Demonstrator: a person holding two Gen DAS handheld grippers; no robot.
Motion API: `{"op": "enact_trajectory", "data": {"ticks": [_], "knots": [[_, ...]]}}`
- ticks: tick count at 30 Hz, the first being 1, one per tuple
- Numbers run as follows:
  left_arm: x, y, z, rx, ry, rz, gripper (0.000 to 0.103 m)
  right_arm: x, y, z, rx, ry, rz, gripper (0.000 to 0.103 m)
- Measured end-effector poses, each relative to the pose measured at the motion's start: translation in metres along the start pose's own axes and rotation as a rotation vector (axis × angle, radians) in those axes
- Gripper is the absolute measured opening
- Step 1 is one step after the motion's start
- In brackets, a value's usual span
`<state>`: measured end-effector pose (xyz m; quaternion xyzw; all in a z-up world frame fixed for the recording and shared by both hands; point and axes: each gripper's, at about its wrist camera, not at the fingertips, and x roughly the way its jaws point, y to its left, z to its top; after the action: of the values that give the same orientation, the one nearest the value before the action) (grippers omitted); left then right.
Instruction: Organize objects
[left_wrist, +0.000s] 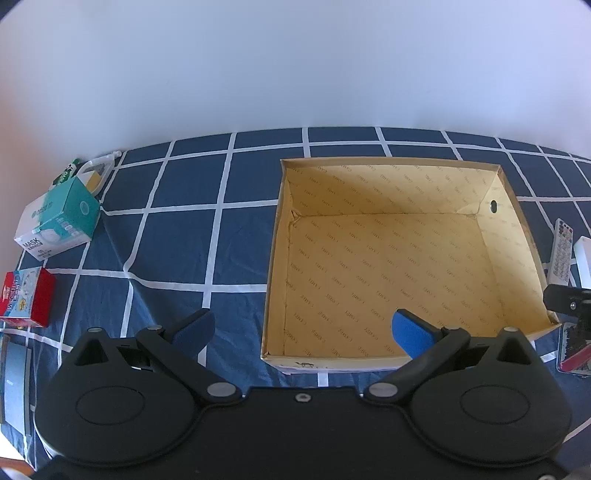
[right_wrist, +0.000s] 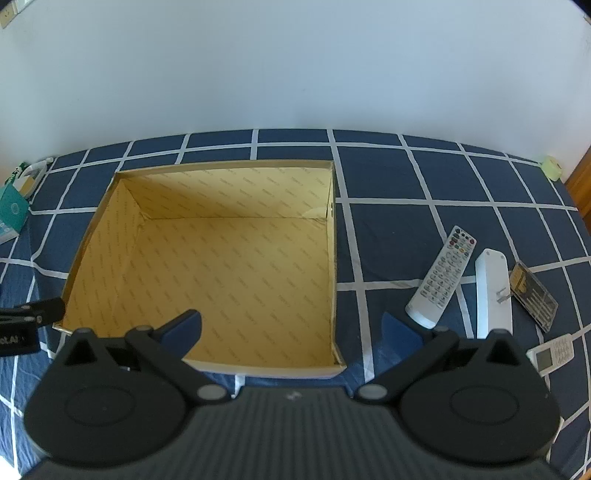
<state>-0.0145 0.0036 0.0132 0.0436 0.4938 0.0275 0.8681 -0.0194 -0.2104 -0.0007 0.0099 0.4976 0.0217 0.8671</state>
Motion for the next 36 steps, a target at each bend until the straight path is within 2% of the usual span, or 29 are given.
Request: {"op": "enact_trajectory", "data": {"ticks": [36], "knots": [[-0.004,0.0022,0.0004,-0.004,-0.007,-0.002,0.103,-0.0019,0.0043,-0.0011,-0.029,0.0,0.005,0.103]]}}
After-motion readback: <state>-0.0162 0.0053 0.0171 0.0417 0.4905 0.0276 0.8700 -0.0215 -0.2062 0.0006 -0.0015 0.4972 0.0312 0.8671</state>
